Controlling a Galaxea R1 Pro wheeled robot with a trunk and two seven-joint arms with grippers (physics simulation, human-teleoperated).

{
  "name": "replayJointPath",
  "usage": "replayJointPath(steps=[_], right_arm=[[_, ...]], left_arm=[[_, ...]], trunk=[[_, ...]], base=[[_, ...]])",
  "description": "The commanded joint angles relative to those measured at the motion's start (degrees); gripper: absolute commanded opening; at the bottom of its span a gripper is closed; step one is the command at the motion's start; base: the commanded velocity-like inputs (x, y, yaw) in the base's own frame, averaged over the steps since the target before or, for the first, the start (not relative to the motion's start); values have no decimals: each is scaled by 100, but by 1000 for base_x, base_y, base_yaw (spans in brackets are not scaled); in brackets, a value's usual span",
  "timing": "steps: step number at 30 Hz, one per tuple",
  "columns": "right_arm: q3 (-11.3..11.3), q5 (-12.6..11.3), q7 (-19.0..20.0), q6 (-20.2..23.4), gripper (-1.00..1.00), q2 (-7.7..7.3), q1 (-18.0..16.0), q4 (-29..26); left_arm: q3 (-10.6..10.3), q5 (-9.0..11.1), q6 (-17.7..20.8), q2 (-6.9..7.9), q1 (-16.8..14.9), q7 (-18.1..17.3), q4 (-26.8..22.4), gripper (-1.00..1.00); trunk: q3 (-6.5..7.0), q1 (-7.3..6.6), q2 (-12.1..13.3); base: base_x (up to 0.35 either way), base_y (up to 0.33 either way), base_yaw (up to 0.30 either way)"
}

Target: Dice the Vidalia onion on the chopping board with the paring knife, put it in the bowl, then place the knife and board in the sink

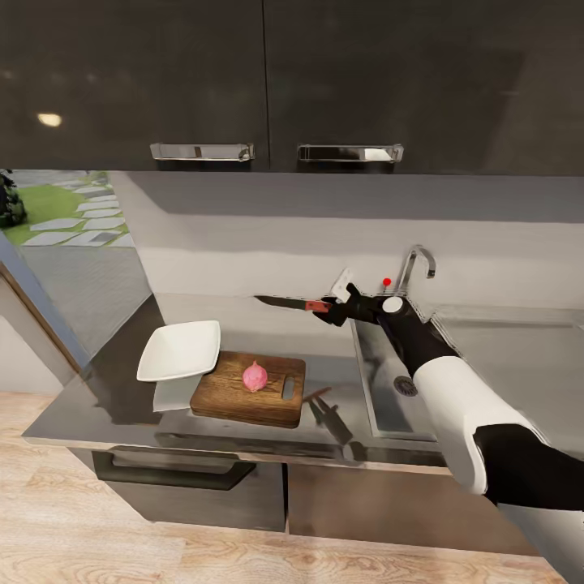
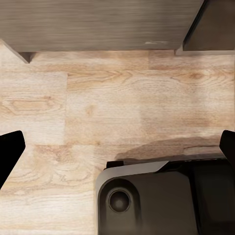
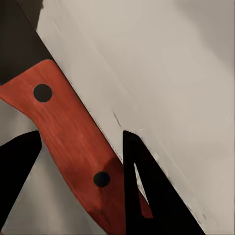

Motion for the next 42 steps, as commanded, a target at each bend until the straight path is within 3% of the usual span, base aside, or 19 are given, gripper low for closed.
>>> replayJointPath(steps=[1, 5, 8, 10, 12, 16, 20, 26, 35, 42], right_arm=[[-9, 55, -76, -64, -100, 27, 55, -25], [-9, 53, -459, -241, -100, 179, 468, -510], [-9, 58, -785, -228, -100, 369, 1239, -1656], [-9, 61, -971, 107, -100, 497, 2150, -3226], [-9, 62, -1006, 454, -100, 517, 2717, -4202], [-9, 70, -1022, 619, -100, 519, 3267, -5041], [-9, 93, -1044, 636, -100, 518, 3713, -5483], [-3, 113, -1714, 619, -100, 510, 4342, -5707], [8, 115, -1890, 599, -100, 507, 4744, -5696], [9, 122, -2017, 367, -100, 507, 4818, -5676]], left_arm=[[-48, 58, -9, 9, 0, 42, -8, 100], [-44, 57, -9, 11, -1, 42, -3, 100], [-42, 58, -10, 12, 1, 42, 0, 100], [-40, 58, -10, 12, 0, 42, 0, 100], [-44, 58, -10, 12, 0, 42, 0, 100], [-45, 58, -11, 12, 0, 42, 0, 100], [-47, 58, -11, 12, 0, 42, 0, 100], [-53, 67, -11, 4, -1, 42, -19, 100], [-53, 80, -11, 3, 0, 42, -5, 100], [-54, 85, -11, 5, -1, 42, 0, 100]], trunk=[[-8, 2, -9], [-8, 2, -9], [-8, 2, -9], [-8, 2, -9], [-8, 2, -9], [-8, 2, -9], [-8, 2, -9], [-8, 2, -9], [-8, 2, -9], [-8, 2, -9]], base=[[0, 0, 0], [0, 0, 0], [0, 0, 0], [0, 0, 0], [0, 0, 0], [0, 0, 0], [0, 0, 0], [0, 0, 0], [0, 0, 0], [0, 0, 0]])
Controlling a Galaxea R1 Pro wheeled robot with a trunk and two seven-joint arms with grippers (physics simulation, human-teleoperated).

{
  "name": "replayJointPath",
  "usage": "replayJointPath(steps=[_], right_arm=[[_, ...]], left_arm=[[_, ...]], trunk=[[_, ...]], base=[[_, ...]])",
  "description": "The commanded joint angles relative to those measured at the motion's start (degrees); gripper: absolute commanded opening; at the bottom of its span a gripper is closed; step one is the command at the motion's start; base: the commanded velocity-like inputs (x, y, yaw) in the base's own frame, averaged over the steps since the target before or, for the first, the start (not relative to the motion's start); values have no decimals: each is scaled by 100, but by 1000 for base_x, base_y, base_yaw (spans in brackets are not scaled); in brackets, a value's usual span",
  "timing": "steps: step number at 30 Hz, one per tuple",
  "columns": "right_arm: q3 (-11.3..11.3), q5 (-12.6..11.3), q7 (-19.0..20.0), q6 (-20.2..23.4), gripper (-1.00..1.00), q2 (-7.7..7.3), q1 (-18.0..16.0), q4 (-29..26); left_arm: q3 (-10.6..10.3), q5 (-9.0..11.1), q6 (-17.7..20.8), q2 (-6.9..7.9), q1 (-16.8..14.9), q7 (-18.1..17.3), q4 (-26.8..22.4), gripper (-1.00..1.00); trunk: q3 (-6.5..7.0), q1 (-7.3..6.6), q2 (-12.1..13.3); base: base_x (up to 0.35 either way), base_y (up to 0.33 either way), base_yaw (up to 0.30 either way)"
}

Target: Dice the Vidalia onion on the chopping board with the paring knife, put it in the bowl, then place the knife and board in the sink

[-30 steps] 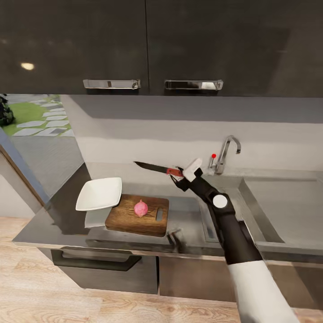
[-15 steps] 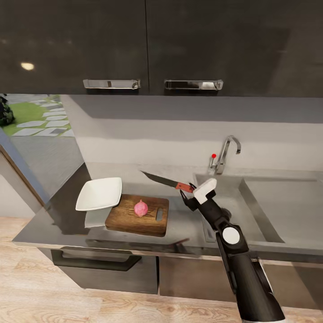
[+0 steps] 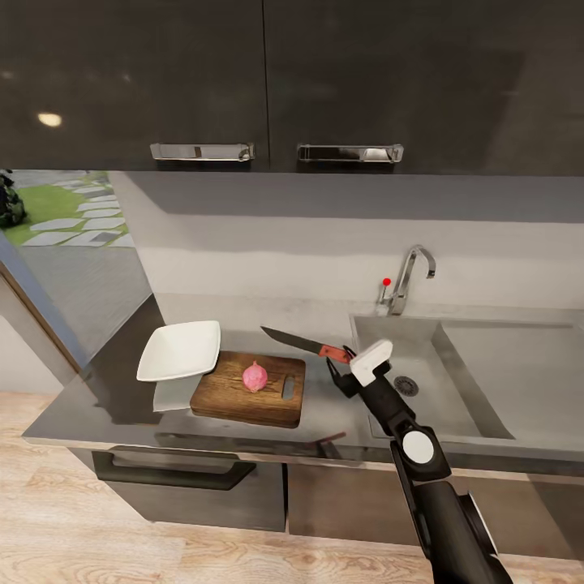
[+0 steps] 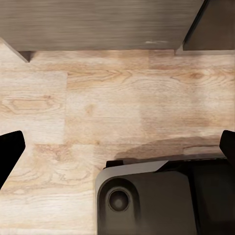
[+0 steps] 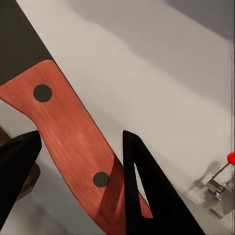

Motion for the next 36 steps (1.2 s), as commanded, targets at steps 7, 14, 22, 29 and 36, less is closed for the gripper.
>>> replayJointPath(steps=[7, 14, 22, 29, 36], right_arm=[[-4, 43, -261, -15, -100, 3, 0, -8], [-4, 44, -298, -16, -100, 4, 0, -8], [-4, 50, -307, -8, -100, 2, 0, -8], [-4, 591, -598, -12, -100, 11, 0, 6], [-2, 861, -1292, -12, -100, 15, 39, 47]], left_arm=[[-43, 59, -11, 14, -1, 50, -18, 100], [269, 59, -11, 10, 0, 46, -17, 100], [517, 59, -11, -59, 3, 42, -9, 100], [520, 59, -11, -77, 0, 42, -8, 100], [521, 59, -11, -79, 0, 42, 0, 100]], trunk=[[-8, 3, -8], [-8, 3, -8], [-8, 3, -8], [-8, 3, -8], [-8, 3, -8]], base=[[0, 0, 0], [0, 0, 0], [0, 3, 0], [0, 171, 0], [0, 293, 0]])
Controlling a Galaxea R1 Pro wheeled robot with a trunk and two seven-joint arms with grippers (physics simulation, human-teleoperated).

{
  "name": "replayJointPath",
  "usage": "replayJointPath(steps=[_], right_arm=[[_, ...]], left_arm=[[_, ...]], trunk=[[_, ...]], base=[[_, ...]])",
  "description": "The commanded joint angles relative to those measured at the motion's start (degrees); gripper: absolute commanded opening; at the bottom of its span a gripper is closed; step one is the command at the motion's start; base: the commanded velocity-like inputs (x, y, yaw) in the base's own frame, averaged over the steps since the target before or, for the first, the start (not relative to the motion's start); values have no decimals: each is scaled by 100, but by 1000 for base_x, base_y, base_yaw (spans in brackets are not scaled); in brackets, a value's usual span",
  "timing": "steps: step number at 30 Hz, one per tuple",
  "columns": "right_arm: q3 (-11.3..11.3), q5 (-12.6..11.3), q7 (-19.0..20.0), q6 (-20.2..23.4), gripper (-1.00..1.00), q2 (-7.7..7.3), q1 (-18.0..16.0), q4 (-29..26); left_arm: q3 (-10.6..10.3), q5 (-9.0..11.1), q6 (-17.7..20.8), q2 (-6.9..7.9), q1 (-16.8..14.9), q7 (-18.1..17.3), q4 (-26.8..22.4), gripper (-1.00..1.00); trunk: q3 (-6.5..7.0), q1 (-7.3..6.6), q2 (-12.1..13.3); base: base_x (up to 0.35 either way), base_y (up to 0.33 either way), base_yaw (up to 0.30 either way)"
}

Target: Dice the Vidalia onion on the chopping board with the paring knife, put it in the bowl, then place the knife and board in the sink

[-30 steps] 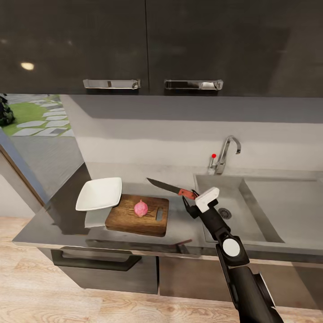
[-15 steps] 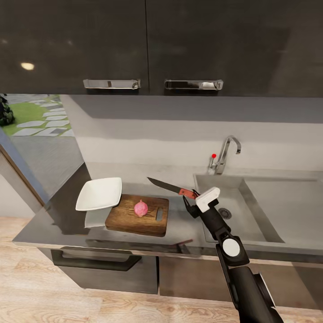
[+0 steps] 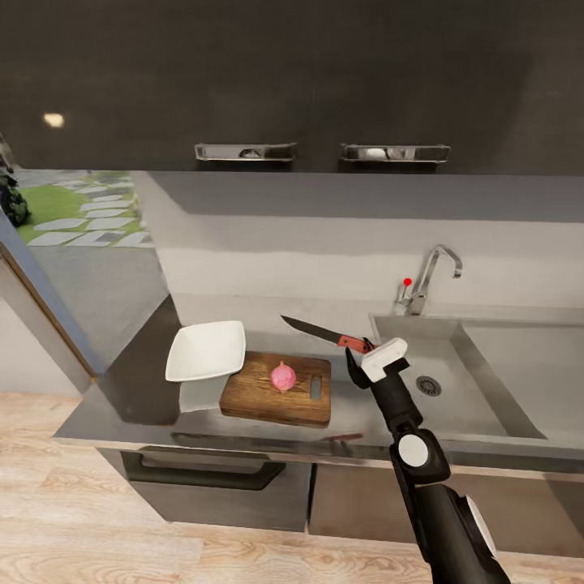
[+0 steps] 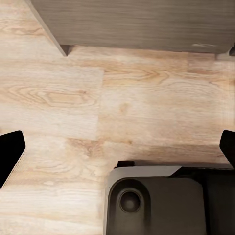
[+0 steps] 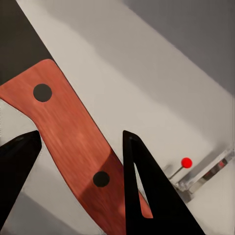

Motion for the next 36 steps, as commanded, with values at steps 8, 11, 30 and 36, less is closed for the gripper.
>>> replayJointPath(steps=[8, 11, 30, 36], right_arm=[[204, 74, -1284, -2, -100, 1, 2, 459], [767, 75, -2224, -4, -100, -17, 2, 854], [1740, 603, -3674, 22, -100, -101, 2, 1779], [1742, 1057, -3695, 29, -100, -88, 2, 2006]], left_arm=[[-48, 57, -12, 2, 0, 38, 71, 100], [-48, 56, -12, 1, 1, 38, 73, 100], [-48, 59, -12, 1, 1, 38, 115, 100], [-48, 46, -12, -88, 1, 37, 124, 100]], trunk=[[-8, 3, -9], [-8, 3, -9], [-8, 3, -9], [-8, 3, -9]], base=[[0, 170, 0], [0, 10, 0], [-30, 23, 0], [-7, 4, 0]])
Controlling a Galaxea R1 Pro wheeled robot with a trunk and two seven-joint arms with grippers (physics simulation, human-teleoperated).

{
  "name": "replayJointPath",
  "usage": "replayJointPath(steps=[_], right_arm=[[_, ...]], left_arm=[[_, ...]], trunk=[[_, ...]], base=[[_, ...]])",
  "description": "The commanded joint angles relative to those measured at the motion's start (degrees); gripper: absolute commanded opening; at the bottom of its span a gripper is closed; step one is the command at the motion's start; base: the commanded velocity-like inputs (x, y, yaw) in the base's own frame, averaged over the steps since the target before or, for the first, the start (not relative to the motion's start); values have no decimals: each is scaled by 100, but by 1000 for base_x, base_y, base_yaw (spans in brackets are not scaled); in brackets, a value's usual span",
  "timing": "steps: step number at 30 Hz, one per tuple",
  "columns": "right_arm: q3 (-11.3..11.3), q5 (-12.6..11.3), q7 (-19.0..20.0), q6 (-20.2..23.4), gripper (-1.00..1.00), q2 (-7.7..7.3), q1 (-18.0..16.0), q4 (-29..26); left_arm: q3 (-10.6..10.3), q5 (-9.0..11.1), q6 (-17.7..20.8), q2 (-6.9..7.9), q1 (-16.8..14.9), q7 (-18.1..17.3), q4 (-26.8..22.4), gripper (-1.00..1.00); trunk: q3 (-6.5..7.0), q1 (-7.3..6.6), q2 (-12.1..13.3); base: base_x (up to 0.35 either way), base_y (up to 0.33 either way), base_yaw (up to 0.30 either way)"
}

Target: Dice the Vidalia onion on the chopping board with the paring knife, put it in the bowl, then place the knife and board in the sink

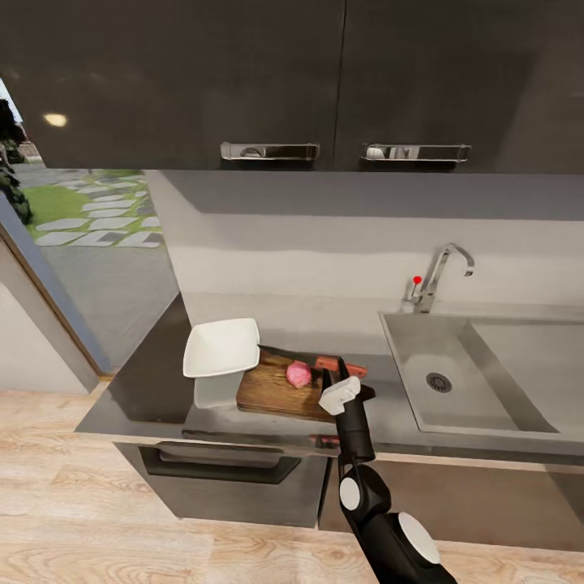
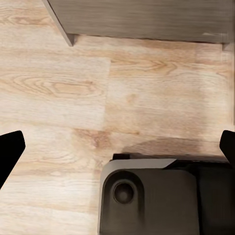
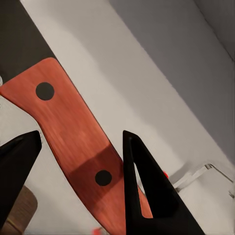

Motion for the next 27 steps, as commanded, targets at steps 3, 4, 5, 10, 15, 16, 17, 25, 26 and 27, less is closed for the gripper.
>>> replayJointPath(steps=[3, 4, 5, 10, 15, 16, 17, 25, 26, 27], right_arm=[[0, 70, -26, 10, -100, 0, -4, 24], [0, 73, -27, 10, -100, -1, -4, 25], [0, 73, -27, 10, -100, -2, -4, 25], [0, 69, -28, 10, -100, -3, -4, 26], [-1, 75, -91, 10, -100, -3, -3, 27], [-1, 76, -115, 10, -100, -3, -3, 28], [0, 71, -241, 10, -100, -3, -4, 28], [0, 68, -333, 13, -100, -3, -4, 29], [0, 68, -334, 15, -100, -3, -4, 29], [0, 70, -335, 17, -100, -3, -4, 31]], left_arm=[[-49, 56, -11, -9, 1, 40, -6, 100], [-49, 55, -11, -12, 0, 40, -6, 100], [-48, 55, -11, -12, -1, 40, -6, 100], [-51, 55, -11, -17, 0, 35, -6, 100], [-56, 55, -11, -38, 0, 33, -6, 100], [-56, 55, -11, -39, 1, 33, -6, 100], [-56, 55, -11, -41, 1, 32, -6, 100], [-57, 55, -11, -42, 1, 33, -6, 100], [-57, 55, -11, -42, 0, 32, -6, 100], [-57, 55, -11, -42, 0, 32, -6, 100]], trunk=[[-8, 2, -8], [-8, 2, -8], [-8, 2, -8], [-8, 2, -8], [-8, 2, -8], [-8, 2, -8], [-8, 2, -8], [-8, 2, -8], [-8, 2, -8], [-8, 2, -8]], base=[[-33, 1, 0], [-22, 0, 0], [-18, 0, 0], [-6, 0, 0], [-1, -29, 0], [0, -92, 0], [0, -137, 0], [0, -152, 0], [0, -80, 0], [0, -51, 0]])
